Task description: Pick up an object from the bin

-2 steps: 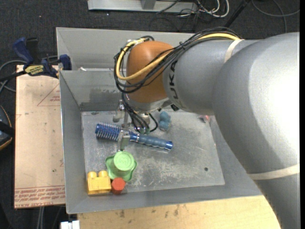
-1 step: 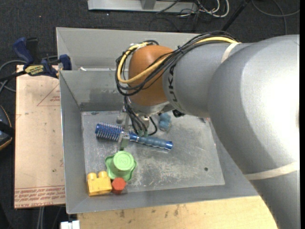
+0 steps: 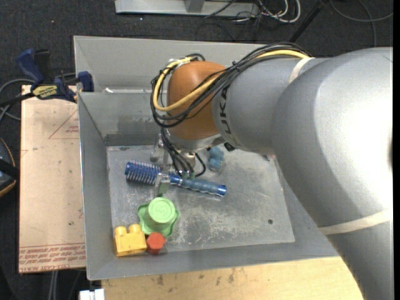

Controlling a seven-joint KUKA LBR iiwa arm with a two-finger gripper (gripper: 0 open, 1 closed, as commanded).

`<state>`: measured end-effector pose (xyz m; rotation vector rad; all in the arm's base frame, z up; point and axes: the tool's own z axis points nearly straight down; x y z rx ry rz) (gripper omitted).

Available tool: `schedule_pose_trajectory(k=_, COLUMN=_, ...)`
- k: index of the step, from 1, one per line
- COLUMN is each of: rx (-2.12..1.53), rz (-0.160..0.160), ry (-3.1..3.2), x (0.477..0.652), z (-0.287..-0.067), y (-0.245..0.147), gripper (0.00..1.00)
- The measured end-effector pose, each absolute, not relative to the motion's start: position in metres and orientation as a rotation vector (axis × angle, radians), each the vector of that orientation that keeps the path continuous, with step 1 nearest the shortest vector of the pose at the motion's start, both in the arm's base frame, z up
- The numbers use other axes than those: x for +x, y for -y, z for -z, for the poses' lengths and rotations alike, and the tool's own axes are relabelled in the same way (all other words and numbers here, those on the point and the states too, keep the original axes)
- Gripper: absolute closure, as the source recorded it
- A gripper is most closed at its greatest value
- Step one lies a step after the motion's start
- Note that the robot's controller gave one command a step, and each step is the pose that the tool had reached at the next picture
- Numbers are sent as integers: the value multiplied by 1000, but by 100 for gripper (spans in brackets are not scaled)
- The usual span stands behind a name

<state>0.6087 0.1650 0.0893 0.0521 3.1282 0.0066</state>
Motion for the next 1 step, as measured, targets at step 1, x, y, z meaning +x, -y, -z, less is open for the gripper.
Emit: schedule_pose_trajectory(k=1, rx=52, rz=-8, ry=-3140, x=608, z=-91, y=-167, gripper=100)
